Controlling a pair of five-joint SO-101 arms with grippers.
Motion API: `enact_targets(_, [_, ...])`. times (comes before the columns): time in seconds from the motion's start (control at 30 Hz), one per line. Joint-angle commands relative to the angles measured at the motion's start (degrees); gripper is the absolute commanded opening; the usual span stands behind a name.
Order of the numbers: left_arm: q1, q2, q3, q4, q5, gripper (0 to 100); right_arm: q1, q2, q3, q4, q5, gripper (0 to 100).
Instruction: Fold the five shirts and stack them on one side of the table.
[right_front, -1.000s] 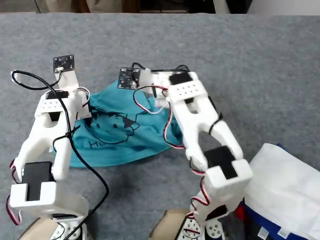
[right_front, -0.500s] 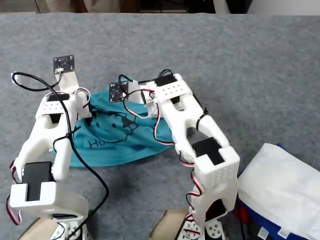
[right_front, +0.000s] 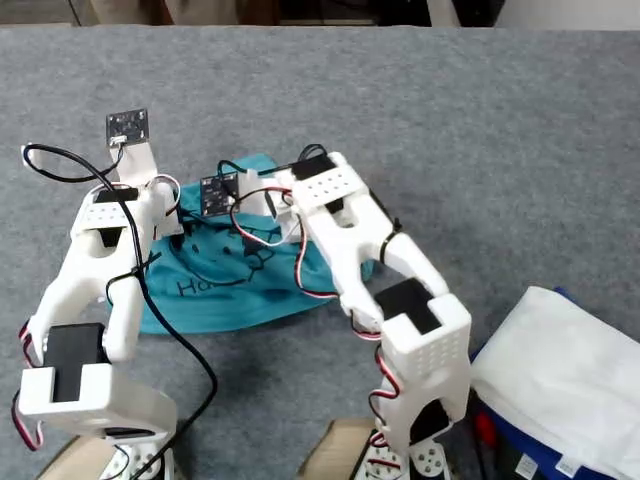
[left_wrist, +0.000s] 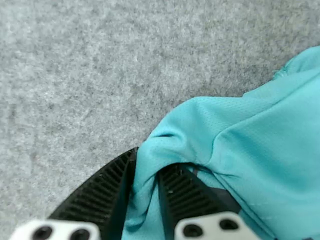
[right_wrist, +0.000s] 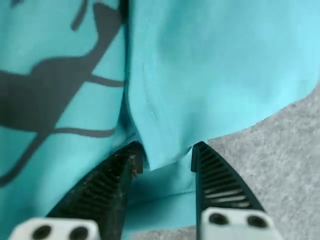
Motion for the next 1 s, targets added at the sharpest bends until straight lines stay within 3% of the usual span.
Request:
enact_targets(0.0, [-0.53, -0.22, -0.44, -0.88, 0.7, 2, -0.66, -0.31, -2.59, 0.18, 0.53, 17.8])
enact_targets(0.13, [-0.53, -0.22, -0.44, -0.88, 0.7, 2, -0.48, -0.31, -2.59, 0.0, 0.53, 15.7])
enact_targets(0.3, [-0.53, -0.22, -0.44, -0.88, 0.7, 2, 0.13, -0.22, -2.59, -1.93, 0.26, 1.5])
enact_targets(0.6, [-0.53, -0.22, -0.44, -0.88, 0.7, 2, 2.24, -0.66, -3.38, -4.75, 0.09, 0.3])
enact_targets(0.87, [-0.44, -0.22, -0.35, -2.37, 0.88, 2, 5.58, -0.75, -17.45, -3.52, -9.67, 0.4])
enact_targets(0.97, [-0.97, -0.66, -0.62, -2.46, 7.38, 2, 6.37, -1.54, -24.66, 0.7, -12.48, 0.4])
